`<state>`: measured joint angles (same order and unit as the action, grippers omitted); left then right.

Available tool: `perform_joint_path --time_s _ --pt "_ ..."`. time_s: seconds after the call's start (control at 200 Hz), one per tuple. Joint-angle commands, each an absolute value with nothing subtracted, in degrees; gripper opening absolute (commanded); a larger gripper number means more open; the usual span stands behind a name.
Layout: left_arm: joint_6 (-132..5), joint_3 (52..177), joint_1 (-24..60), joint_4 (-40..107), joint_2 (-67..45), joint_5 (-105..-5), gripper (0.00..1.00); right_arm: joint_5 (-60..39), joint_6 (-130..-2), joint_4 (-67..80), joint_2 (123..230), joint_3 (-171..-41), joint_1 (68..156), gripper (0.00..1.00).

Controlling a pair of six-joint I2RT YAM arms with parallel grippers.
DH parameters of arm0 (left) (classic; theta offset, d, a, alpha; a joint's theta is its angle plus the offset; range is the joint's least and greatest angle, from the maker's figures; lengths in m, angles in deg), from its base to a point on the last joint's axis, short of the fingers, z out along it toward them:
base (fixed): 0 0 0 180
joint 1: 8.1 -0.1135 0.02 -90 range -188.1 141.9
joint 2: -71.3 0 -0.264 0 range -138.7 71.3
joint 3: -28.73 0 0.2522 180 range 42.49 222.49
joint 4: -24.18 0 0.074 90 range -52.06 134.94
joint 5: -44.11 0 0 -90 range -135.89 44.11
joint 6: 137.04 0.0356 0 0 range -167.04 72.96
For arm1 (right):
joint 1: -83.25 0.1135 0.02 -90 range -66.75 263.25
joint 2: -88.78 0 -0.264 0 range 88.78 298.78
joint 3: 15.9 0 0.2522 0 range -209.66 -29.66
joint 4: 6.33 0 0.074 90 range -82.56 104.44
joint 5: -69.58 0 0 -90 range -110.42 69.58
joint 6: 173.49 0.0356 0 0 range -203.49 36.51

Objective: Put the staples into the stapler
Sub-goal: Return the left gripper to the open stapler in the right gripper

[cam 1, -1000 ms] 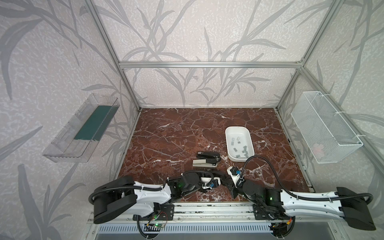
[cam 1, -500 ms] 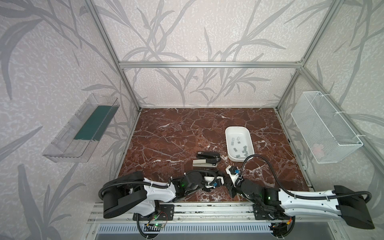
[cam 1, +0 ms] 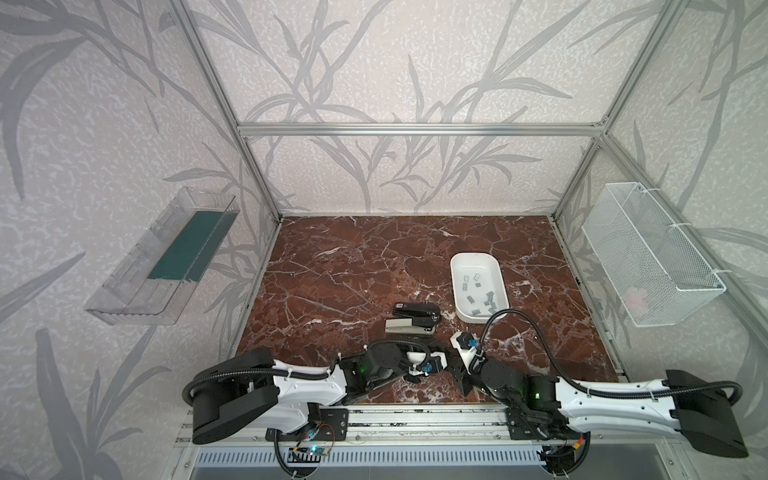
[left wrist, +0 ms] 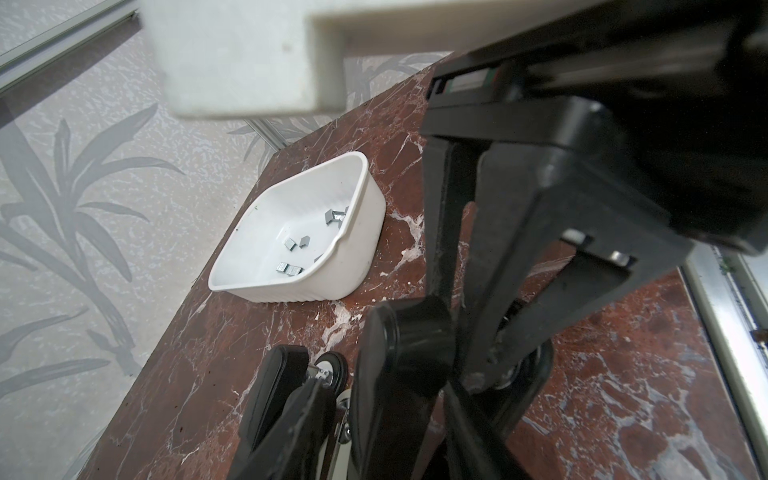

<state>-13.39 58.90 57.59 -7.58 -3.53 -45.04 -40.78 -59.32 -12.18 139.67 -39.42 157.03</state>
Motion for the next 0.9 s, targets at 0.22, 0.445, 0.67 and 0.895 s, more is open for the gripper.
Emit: perform_joint_path --time_s 0.22,0.445,0.67,0.895 --pt "-13.0 60.61 57.22 -17.28 -8.37 -39.68 0.45 -36.96 -59.23 -17.22 141.12 -40.56 157.49 0.0" --pt "-13.37 60.45 56.54 -23.23 -9.26 -38.06 0.4 -35.3 -59.32 -17.87 141.23 -40.74 157.97 0.0" --pt "-15.85 62.08 54.21 -26.75 -9.25 -32.79 0.31 -34.25 -58.53 -17.11 141.95 -40.21 160.22 0.0" --pt "-17.69 63.13 51.84 -28.4 -8.9 -30.75 0.35 -36.59 -57.73 -16.0 140.61 -38.48 163.09 0.0"
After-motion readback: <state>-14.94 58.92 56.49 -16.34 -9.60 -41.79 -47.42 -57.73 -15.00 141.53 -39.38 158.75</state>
